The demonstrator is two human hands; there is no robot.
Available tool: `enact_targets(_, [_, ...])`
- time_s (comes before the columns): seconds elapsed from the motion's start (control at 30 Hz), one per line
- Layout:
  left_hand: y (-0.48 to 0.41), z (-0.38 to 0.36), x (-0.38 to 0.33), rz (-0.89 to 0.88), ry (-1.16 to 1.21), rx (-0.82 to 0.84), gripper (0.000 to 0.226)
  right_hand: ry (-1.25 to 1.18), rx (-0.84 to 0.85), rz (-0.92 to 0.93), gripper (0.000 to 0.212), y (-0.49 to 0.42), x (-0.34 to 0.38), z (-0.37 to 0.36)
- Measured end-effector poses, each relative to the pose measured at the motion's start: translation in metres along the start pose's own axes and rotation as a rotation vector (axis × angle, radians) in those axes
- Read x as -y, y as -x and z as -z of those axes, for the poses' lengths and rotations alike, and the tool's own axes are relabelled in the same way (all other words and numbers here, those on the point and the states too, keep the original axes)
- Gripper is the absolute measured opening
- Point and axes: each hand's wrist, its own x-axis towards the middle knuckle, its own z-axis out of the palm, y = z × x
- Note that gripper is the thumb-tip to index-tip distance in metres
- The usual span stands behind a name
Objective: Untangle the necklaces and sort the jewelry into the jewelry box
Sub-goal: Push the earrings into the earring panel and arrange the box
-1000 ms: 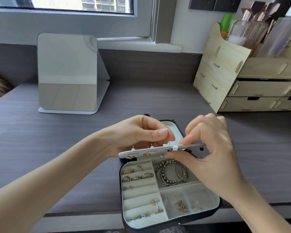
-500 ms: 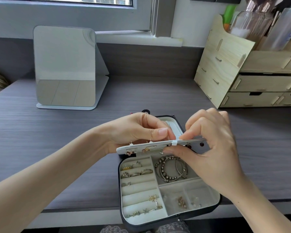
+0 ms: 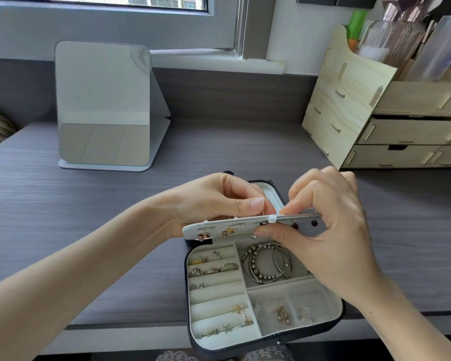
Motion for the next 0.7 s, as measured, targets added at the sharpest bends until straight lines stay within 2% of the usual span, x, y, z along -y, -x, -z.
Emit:
enact_targets(0.2, [0.000, 0.002, 0.000, -0.010, -0.018, -0.006, 0.029, 0.002, 0.000, -0.009, 0.037, 0.000, 0.000, 0.000])
enact_targets(0.33, [-0.001, 0.005, -0.010, -0.002, -0.101, -0.014, 0.017, -0.007, 0.005, -0.014, 0.038, 0.000, 0.000, 0.000])
enact_targets(0.43, [-0.001, 0.006, -0.023, 0.005, -0.249, -0.016, 0.009, -0.011, 0.004, -0.014, 0.037, 0.000, -0.001, 0.000])
enact_targets(0.7, [-0.003, 0.002, -0.049, -0.046, -0.690, 0.032, 0.018, -0.033, -0.002, -0.025, 0.037, 0.001, 0.002, 0.000])
